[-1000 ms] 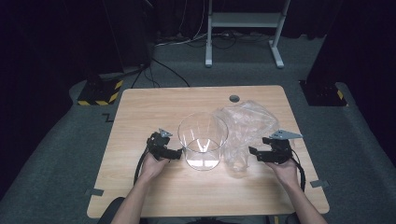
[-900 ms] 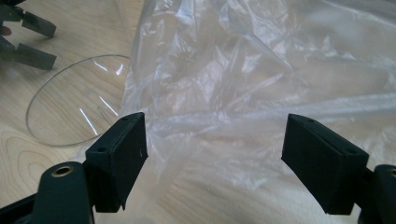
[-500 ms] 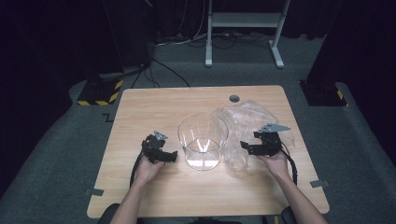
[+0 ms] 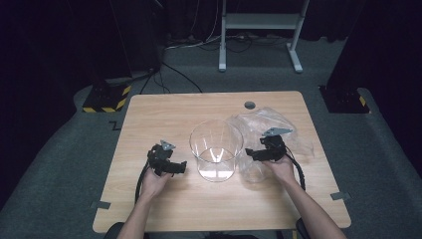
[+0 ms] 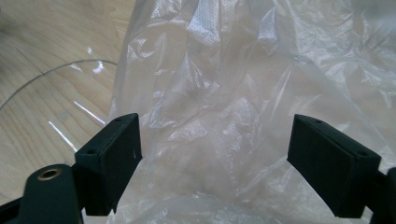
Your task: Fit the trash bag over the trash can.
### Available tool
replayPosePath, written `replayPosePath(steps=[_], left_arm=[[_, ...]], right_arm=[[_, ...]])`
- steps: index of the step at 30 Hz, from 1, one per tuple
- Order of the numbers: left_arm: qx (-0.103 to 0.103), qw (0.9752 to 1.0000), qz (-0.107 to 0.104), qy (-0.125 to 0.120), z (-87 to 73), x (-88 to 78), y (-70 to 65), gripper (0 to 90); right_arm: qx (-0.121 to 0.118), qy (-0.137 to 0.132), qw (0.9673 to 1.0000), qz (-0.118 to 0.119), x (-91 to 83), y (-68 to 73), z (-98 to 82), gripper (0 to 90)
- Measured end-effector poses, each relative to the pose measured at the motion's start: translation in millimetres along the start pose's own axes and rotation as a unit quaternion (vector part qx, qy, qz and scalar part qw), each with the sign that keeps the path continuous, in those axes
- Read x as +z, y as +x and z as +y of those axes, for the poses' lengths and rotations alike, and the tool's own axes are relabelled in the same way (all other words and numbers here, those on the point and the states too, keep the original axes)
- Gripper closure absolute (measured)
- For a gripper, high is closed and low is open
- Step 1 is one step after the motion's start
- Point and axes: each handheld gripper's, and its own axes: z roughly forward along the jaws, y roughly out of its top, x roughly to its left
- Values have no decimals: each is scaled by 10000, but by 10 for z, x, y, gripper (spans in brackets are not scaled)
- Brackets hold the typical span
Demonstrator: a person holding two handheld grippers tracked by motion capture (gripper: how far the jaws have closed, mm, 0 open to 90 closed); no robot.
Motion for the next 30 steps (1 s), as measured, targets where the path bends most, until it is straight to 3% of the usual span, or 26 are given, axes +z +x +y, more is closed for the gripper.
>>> replayPosePath(steps=[9, 15, 18, 19, 20, 21, 23, 24, 27, 30], left_arm=[[-129, 9999, 35, 95, -49, -75, 34, 17], [-258, 9996, 29, 51, -106, -155, 80, 17], [-248, 9997, 32, 37, -131, -203, 80, 17], [-248, 9997, 32, 37, -131, -203, 80, 17], [-219, 9998, 9, 46, -137, -225, 72, 17], [-219, 9998, 9, 46, -137, -225, 72, 18], [-233, 9997, -26, 52, -137, -238, 67, 19], [-214, 9997, -47, 75, -137, -235, 58, 24], [-192, 9998, -22, 112, -136, -233, 61, 28], [-308, 9993, 9, 189, -139, -225, 98, 62]], right_arm=[[-40, 47, 10000, -38, 210, 56, 87, 130], [-95, 510, 9987, 10, 435, 71, 62, 165], [-330, 534, 9978, -200, 450, 60, 45, 337], [-330, 534, 9978, -200, 450, 60, 45, 337], [-404, 503, 9973, -346, 440, 75, 36, 448], [-404, 503, 9973, -346, 440, 75, 36, 448], [-478, 470, 9972, -323, 433, 92, 36, 596], [-565, 467, 9970, -248, 434, 122, 39, 727], [-673, 505, 9962, -205, 435, 164, 45, 854], [-612, 537, 9966, -160, 424, 147, 44, 895]])
